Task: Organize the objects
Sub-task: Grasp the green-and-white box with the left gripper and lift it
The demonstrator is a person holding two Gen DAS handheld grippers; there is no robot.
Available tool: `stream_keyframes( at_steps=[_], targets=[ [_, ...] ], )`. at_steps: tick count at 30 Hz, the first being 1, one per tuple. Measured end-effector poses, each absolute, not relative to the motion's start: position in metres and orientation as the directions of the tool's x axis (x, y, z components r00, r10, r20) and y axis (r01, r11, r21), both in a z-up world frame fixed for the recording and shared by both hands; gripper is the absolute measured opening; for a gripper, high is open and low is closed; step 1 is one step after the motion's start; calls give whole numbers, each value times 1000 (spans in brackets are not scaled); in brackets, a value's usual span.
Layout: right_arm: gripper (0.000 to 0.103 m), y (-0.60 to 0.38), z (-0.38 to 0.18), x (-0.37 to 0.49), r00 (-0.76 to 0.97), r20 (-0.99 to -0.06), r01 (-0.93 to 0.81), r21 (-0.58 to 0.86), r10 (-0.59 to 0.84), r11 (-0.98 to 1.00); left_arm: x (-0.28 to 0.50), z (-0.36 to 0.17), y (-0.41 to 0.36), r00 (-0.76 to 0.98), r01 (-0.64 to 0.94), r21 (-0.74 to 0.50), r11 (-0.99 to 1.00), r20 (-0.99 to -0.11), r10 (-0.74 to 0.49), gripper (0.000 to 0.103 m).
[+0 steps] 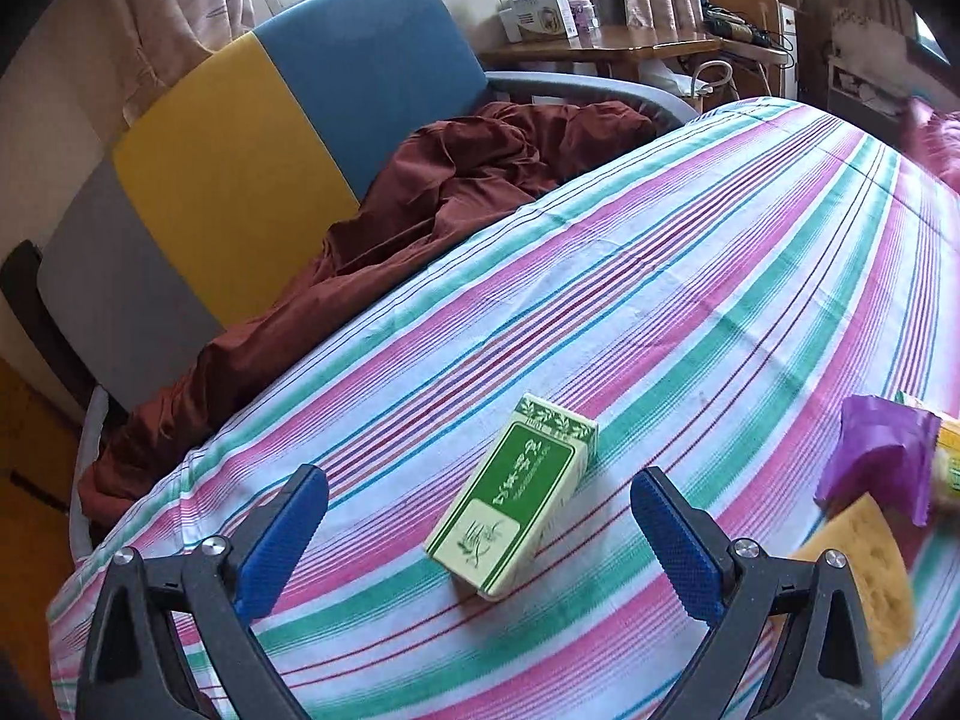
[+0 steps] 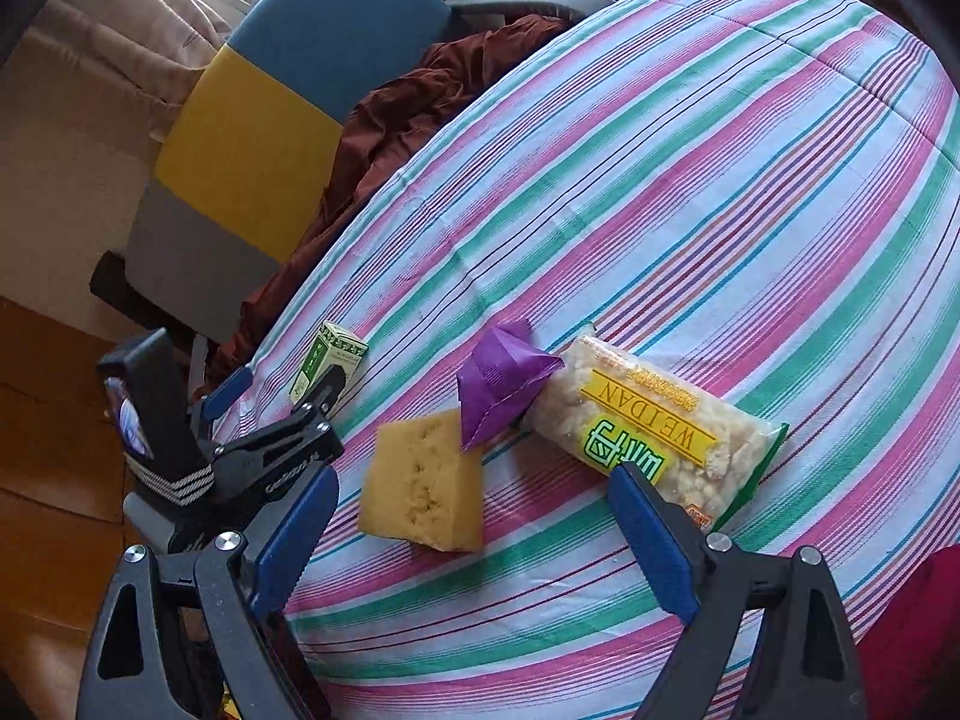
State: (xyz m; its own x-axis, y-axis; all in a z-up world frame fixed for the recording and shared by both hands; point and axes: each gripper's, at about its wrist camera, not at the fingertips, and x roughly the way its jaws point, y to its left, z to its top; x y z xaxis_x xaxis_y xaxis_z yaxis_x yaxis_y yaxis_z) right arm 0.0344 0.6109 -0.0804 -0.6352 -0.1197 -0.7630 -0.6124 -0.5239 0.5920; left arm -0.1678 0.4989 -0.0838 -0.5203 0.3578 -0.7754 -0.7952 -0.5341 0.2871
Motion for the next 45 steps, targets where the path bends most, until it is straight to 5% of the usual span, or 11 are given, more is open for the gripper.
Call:
stream_keyframes(
  at_steps=[2,4,9,26,34,45],
  targets=[
    [93,611,-82,35,-634,-763,-613,594,-123,-522,-176,-89,505,-509,-793,268,-547,-785,353,92],
    [93,612,-82,35,-633,-764,-614,593,-123,-520,-185,-100,510,-453,-805,214,-553,-824,341,69],
    [93,616,-83,38,-632,-768,-630,587,-103,-509,-188,-103,496,-384,-783,83,-617,-844,374,31],
    [93,645,-83,70,-694,-720,-676,658,-14,-332,-82,-103,409,-442,-720,88,-689,-824,356,31],
    [93,607,-81,26,-649,-742,-576,624,-170,-527,-19,-107,358,-460,-718,26,-695,-767,446,31],
    [93,574,-96,-13,-520,-832,-560,504,-194,-658,-6,-112,339,-446,-732,-43,-680,-724,526,31]
  ],
)
